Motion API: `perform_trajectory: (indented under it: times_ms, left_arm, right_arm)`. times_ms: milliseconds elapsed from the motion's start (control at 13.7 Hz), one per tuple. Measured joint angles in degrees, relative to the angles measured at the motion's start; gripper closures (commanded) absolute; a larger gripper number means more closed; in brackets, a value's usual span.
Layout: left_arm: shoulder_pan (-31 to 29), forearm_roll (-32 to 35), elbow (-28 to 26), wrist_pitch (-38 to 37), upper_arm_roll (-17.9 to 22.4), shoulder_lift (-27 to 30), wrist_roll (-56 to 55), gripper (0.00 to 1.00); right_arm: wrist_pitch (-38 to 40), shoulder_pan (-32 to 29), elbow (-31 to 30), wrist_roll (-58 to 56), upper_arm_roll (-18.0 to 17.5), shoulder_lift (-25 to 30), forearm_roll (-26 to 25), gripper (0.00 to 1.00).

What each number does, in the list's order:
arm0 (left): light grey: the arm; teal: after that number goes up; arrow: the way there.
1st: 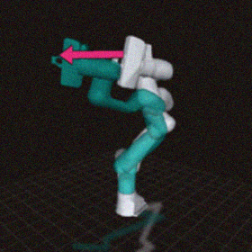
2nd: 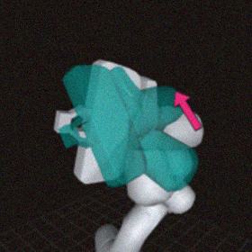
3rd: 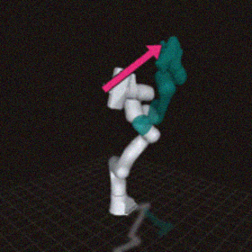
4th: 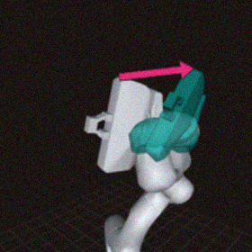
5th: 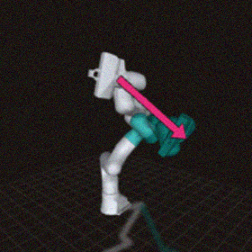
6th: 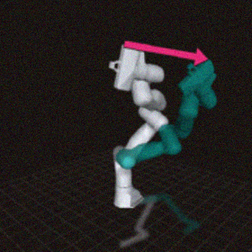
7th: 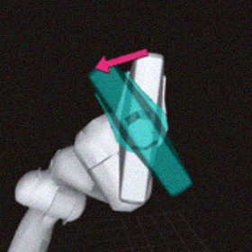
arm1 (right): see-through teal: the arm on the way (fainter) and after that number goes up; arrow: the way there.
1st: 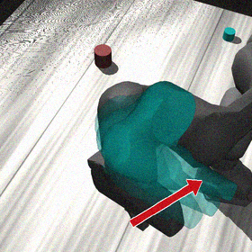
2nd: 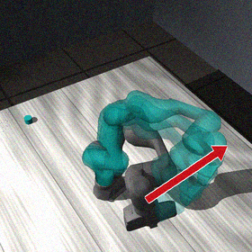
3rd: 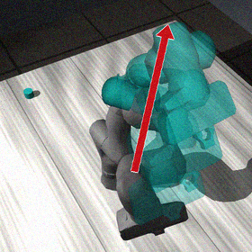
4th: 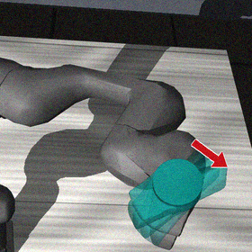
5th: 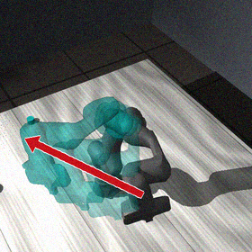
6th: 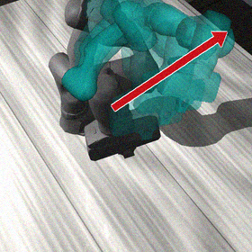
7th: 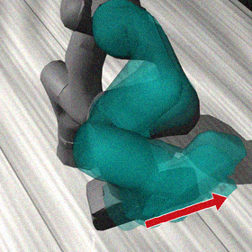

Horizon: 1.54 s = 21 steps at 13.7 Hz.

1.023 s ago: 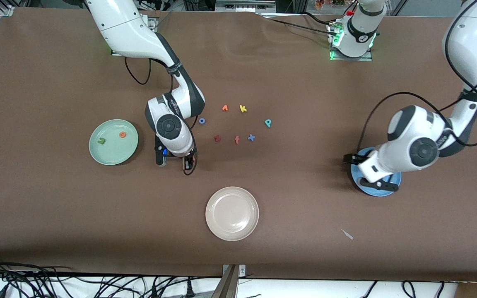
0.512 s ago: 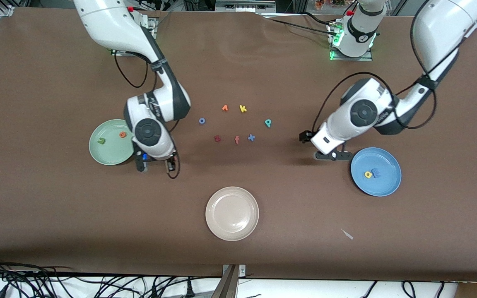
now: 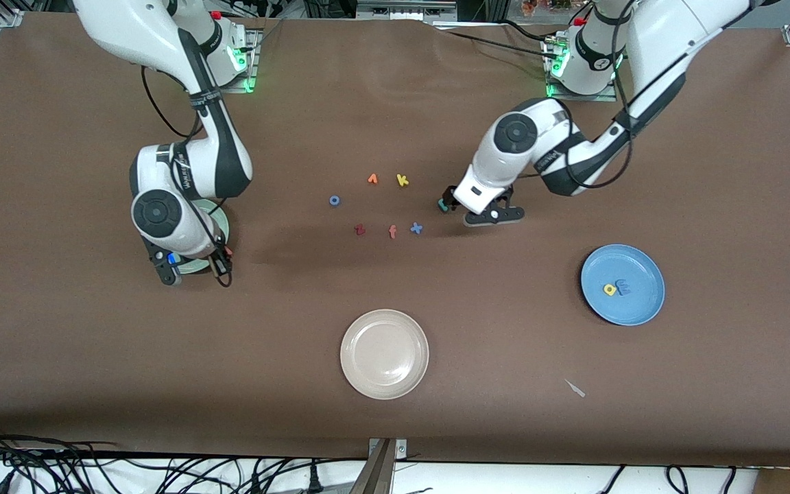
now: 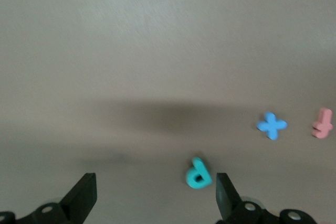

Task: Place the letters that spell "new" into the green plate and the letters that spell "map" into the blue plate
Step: 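Place the pink w on the green plate while the left gripper grasps the teal p, then return the right arm to rest while the left gripper lifts the teal p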

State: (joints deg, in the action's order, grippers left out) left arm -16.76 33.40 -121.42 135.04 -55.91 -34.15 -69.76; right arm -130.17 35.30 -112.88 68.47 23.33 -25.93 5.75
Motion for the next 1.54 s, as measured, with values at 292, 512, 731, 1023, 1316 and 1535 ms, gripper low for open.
perform_trajectory:
  times_ms: [292,512,731,1023,1316,1535]
  left_arm:
    - [5.17,10.94,0.03,0.58,1.97,-3.93,-14.05,0.06]
    - [7.15,11.62,1.80,1.13,3.56,-7.53,-15.44,0.14]
    - [8.81,11.62,2.50,1.13,4.29,-9.12,-16.74,0.27]
    - [10.66,11.62,2.87,1.13,5.59,-9.25,-17.78,0.43]
    - [10.70,11.62,3.94,1.13,5.91,-9.25,-17.78,0.52]
    - [10.79,11.62,4.04,1.12,6.20,-9.26,-17.78,0.57]
  right_arm:
    - [-10.56,0.06,-11.46,-8.75,3.27,2.88,0.00,0.73]
    - [-12.77,-1.04,-12.50,-12.65,5.14,2.92,0.00,0.27]
    - [-13.70,-1.82,-12.63,-13.43,5.15,2.51,0.00,0.01]
    - [-7.12,-1.68,-7.70,-13.59,4.89,3.45,0.00,0.01]
    - [10.85,-1.59,5.34,-26.94,5.17,6.22,0.01,0.01]
    - [16.55,-1.65,9.03,-46.72,7.34,10.60,0.02,0.01]
